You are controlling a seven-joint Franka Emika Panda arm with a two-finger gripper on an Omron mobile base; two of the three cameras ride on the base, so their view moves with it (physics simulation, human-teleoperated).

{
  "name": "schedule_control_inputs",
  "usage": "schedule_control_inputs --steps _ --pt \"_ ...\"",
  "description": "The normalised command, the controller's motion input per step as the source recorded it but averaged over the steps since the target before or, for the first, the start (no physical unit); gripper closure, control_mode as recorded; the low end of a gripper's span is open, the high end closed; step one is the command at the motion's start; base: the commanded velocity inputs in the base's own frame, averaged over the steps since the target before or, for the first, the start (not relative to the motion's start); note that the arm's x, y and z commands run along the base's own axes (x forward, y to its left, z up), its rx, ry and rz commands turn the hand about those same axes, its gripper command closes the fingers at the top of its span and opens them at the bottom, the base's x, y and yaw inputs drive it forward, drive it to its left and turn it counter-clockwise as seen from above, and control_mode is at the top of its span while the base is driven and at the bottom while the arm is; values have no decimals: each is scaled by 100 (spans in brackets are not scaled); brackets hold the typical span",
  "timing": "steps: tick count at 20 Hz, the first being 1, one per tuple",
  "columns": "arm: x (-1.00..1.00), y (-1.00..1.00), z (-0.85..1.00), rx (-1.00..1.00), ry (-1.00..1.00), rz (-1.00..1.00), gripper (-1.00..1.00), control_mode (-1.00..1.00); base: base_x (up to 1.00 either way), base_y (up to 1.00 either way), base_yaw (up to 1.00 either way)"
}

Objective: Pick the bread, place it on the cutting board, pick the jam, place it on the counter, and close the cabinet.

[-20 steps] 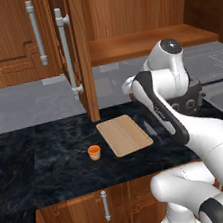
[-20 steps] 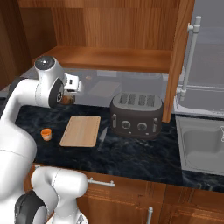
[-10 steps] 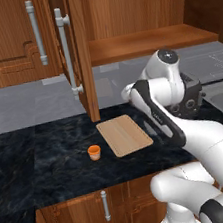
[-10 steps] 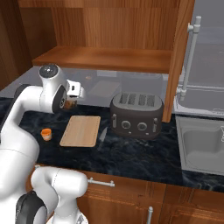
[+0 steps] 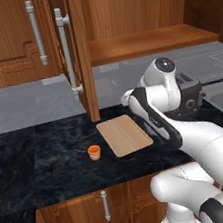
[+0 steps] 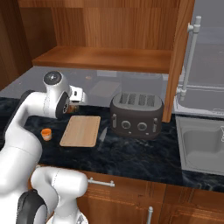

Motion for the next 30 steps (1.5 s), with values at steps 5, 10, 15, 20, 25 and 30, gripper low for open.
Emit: schedule_control_inputs --steps 5,10,15,20,25,30 --pt "16 0 -23 0 0 0 100 -100 0 0 0" --pt "16 0 -24 0 0 0 100 -100 0 0 0" --pt "17 1 -20 0 0 0 100 -100 0 0 0" --pt "17 3 -20 0 0 0 100 -100 0 0 0" --pt "15 4 -22 0 0 0 100 -100 0 0 0" --pt "10 2 -22 0 0 0 100 -100 0 0 0"
